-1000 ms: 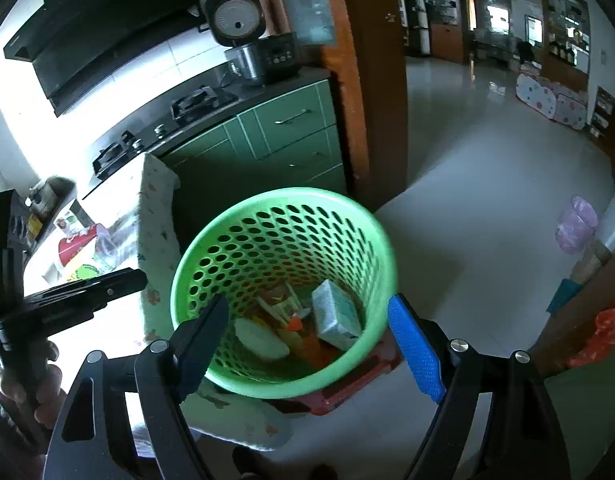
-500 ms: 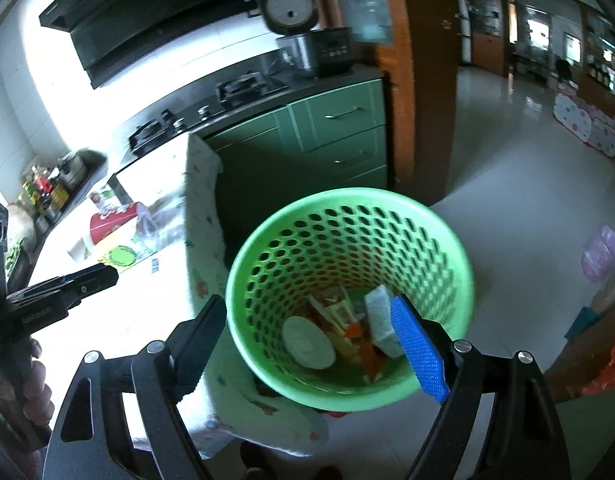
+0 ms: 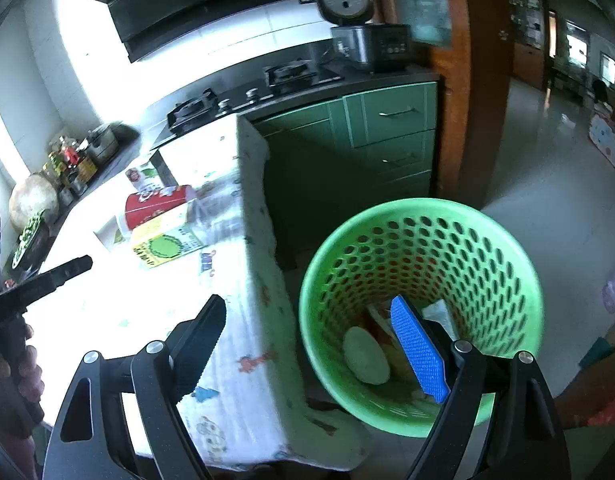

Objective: Collect trash
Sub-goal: 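Grasp the clear plastic cup on the table with the left gripper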

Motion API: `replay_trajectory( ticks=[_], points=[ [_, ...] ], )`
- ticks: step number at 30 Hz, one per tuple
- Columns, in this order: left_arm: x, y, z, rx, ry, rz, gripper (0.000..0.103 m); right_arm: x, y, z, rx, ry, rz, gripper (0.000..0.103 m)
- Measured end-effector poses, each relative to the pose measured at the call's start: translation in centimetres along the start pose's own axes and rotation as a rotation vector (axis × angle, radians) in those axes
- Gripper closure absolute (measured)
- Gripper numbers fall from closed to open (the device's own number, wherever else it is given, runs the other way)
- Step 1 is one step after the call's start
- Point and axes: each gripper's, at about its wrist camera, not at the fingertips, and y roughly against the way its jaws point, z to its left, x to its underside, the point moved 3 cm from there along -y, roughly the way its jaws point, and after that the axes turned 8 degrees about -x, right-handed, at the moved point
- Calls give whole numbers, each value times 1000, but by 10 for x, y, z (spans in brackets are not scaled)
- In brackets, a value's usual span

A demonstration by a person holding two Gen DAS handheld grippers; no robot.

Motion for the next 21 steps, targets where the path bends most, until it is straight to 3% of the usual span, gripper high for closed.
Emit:
replay_trajectory(
  ticks=[5,9,21],
  points=[
    [-10,-8,54,-81,94,-7,37,-5,-13,18,-23,22,10,21],
    [-12,-21,84,-100,148,17,29,-9,-23,31,-35,32,17,21],
    [-8,-64,90,-67,144,95,27,-14,-52,64,-53,52,51,21]
  ],
)
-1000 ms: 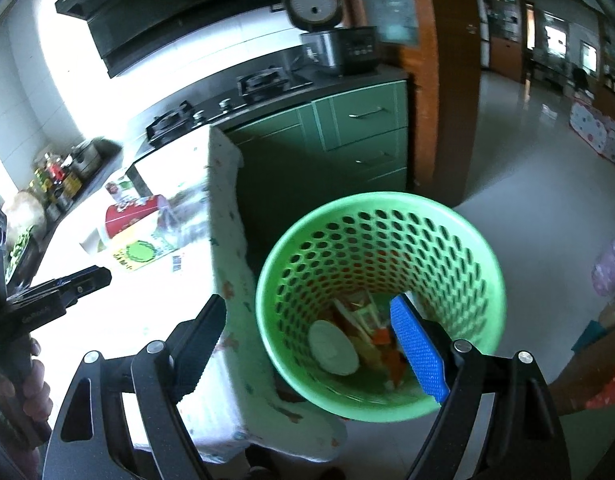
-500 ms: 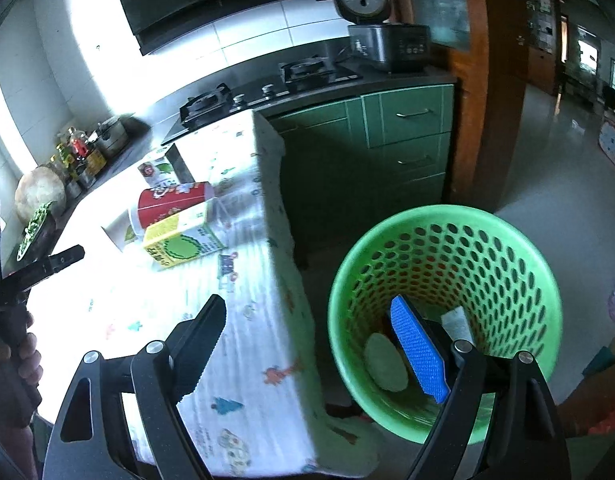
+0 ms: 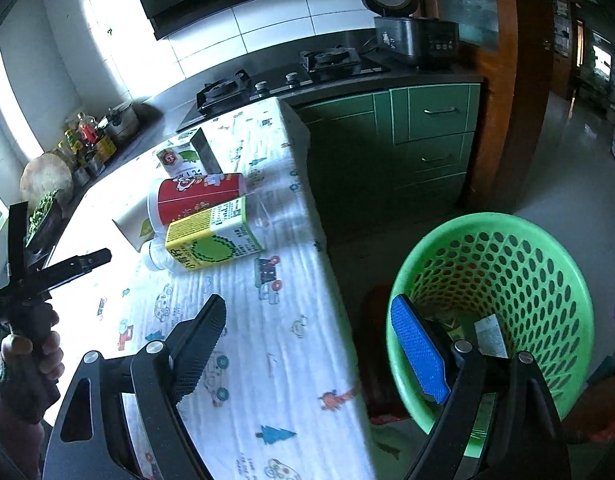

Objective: Collect trash
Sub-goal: 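Grasp the clear plastic cup on the table with the left gripper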

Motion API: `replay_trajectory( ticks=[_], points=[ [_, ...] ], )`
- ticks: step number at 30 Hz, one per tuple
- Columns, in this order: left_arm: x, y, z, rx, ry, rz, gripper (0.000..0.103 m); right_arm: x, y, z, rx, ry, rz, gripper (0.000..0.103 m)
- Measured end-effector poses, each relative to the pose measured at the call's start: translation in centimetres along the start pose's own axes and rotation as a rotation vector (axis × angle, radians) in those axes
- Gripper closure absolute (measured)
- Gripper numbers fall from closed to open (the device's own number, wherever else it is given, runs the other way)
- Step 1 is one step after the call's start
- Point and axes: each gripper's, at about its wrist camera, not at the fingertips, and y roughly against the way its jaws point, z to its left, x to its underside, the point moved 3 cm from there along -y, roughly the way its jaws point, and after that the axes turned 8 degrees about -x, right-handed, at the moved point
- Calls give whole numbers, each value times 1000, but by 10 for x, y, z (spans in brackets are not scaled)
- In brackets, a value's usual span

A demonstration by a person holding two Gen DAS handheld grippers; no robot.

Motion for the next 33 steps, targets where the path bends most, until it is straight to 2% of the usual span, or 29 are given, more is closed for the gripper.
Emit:
replay_trajectory(
  ticks=[7,13,18,24,33],
  points=[
    [-1,-16,2,23,-4,26,27,-5,-18,12,-8,30,32,21],
    [-2,-22,0,48,-10,39,30,-15,-33,22,-22,104,64,21],
    [-2,-28,-2,67,-19,50,40,-27,-45,33,-37,180,87,20],
    [-2,-29,-4,93,-33,46,42,-37,-60,50,-57,306,123,19],
    [-2,-27,-7,123,-51,52,44,-44,-87,82,-114,559,218,19]
  ],
)
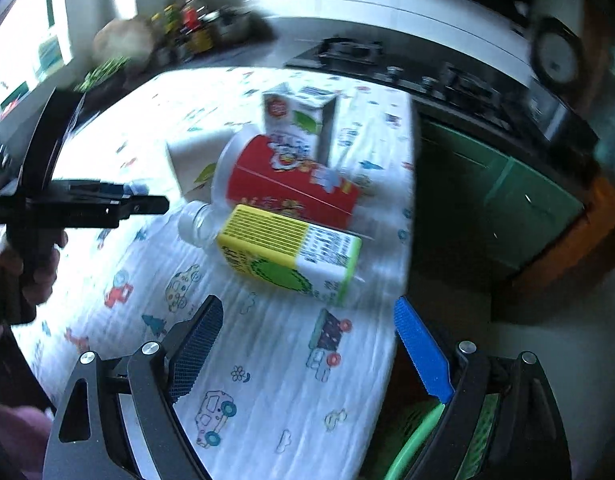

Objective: Collect trash
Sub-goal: 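Grasp the clear plastic cup on the table with the left gripper, then grasp the yellow-label plastic bottle with the right gripper while the left gripper holds the clear cup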

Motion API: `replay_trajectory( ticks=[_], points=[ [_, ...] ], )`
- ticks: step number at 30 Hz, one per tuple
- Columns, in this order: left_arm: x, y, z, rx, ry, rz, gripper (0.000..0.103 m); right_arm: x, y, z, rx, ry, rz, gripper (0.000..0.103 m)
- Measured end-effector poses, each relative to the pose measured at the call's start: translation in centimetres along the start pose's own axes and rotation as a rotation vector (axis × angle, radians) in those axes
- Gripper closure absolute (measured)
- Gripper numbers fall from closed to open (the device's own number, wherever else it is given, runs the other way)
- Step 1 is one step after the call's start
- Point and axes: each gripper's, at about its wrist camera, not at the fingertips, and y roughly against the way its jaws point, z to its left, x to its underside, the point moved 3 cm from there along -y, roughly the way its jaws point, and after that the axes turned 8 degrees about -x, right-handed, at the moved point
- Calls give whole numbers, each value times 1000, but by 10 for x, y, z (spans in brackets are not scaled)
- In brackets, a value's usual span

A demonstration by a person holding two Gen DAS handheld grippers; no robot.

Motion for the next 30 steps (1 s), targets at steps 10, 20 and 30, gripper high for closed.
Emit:
replay_trajectory(
  ticks=[10,20,30],
  points=[
    [8,13,-1,26,-7,-6,44,-26,-33,12,-63,298,137,19],
    [20,21,6,30,-17,1,44,-44,-70,16,-111,475,272,19],
    [26,21,17,50,-9,19,44,-45,-99,24,-182,562,399,19]
  ],
)
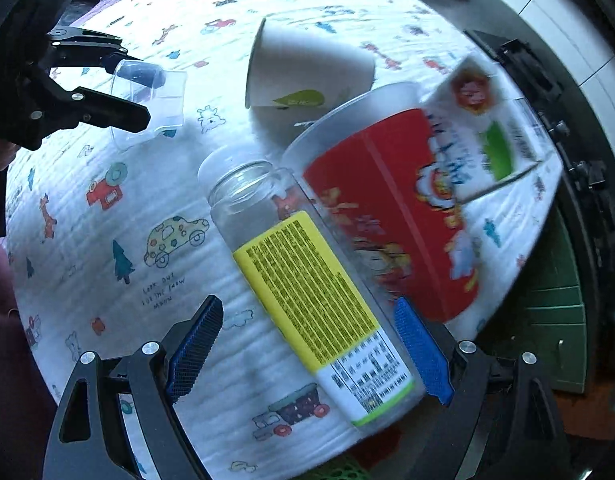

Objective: Collect trash
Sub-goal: 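Grasp the yellow-label plastic bottle with the right gripper while the left gripper holds the clear cup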

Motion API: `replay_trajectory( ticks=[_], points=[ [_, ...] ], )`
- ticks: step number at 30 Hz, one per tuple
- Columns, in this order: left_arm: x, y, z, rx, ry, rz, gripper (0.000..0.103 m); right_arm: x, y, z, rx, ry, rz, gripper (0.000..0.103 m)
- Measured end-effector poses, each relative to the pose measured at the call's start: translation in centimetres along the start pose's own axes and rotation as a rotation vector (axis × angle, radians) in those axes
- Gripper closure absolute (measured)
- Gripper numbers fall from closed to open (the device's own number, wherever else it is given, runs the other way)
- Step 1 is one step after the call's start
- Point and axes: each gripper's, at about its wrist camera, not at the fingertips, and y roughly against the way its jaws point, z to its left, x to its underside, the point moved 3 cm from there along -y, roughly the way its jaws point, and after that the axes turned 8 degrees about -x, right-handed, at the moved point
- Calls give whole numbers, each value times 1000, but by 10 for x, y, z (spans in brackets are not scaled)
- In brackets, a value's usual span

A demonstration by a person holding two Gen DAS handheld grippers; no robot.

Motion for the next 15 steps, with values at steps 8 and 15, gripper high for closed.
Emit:
replay_trajectory(
  ticks=[8,15],
  points=[
    [1,-3,3,14,2,21,43,-6,-15,5,-69,33,64,35],
    [1,-6,5,14,14,29,39,-13,-22,8,-90,-32,10,36]
  ],
)
